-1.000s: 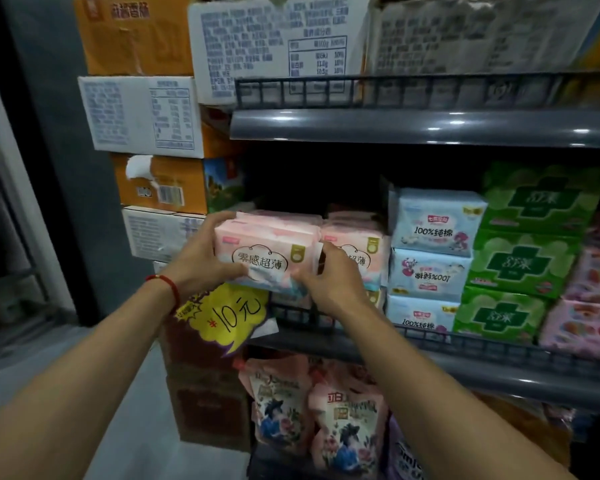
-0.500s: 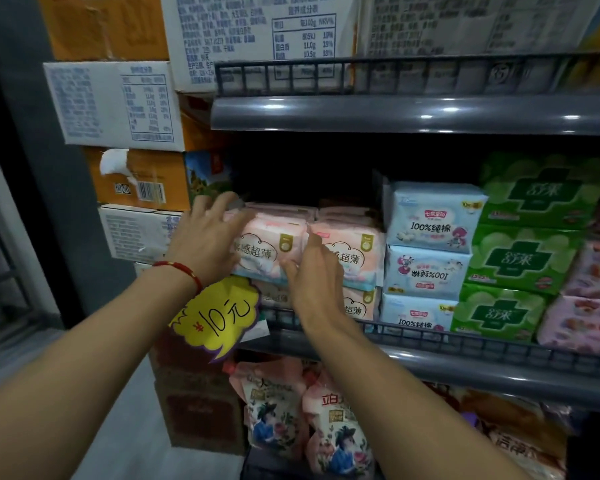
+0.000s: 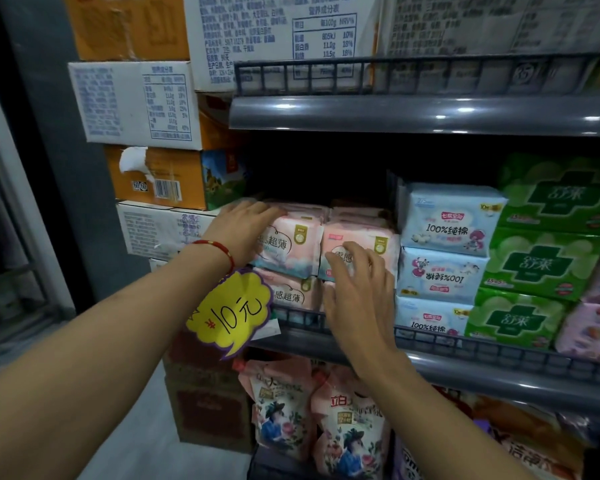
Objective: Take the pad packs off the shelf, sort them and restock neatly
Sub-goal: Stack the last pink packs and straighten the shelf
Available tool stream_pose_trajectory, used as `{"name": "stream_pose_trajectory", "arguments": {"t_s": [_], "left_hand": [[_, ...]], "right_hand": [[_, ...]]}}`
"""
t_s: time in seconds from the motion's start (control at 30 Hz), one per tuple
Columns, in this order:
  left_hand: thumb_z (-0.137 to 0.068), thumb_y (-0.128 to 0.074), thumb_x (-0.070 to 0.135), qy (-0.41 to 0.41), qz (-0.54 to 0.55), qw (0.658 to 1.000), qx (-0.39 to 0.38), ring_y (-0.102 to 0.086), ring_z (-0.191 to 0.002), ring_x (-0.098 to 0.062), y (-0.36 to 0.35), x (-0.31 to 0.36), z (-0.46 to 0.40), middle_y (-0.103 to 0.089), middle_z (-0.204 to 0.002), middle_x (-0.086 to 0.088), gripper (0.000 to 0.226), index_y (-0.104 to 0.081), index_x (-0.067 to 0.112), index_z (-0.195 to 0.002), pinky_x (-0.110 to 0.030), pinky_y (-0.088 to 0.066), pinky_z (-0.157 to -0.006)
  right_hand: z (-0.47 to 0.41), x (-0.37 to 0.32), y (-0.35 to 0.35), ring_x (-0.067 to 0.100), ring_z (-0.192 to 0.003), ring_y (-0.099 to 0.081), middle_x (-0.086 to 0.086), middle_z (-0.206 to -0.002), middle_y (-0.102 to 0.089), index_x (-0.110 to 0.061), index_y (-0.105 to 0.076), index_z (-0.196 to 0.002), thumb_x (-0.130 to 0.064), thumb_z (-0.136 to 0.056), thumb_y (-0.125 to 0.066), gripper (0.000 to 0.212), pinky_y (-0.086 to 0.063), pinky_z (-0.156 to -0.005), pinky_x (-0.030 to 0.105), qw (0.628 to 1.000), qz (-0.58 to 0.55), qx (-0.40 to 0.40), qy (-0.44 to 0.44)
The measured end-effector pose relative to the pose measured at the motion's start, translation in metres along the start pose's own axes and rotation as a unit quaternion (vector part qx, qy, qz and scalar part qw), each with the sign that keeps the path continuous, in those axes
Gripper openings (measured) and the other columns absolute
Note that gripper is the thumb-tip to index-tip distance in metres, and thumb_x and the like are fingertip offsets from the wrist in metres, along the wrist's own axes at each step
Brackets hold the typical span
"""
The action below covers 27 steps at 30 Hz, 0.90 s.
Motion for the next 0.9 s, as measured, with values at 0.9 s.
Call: {"name": "stream_pose_trajectory", "arguments": {"t_s": [0.9], "left_hand": [[-0.079,-0.067,0.070,0.067,0.014,0.995,-0.073,-0.029,-0.144,-0.036,-0.041,0.020,-0.020,-0.027,-0.159,-0.010,0.106,-0.009,0.030,-0.159,-0.059,-0.018,-0.119]], "right_hand": [[0.011,0.032,-0.035,0.033,-0.153,-0.025,0.013,-0.166,-0.027,-0.018,-0.037,-0.158,0.020,-0.055,-0.075,0.116,-0.027,-0.121,0.048,0.993,0.080,-0.050,0.066]]}}
Point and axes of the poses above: each hand's wrist, its own z-axis away from the middle knuckle, its own y-axis out of the back of the hand, x = y × z, the point moved 9 cm from there along -z, towards the middle knuckle
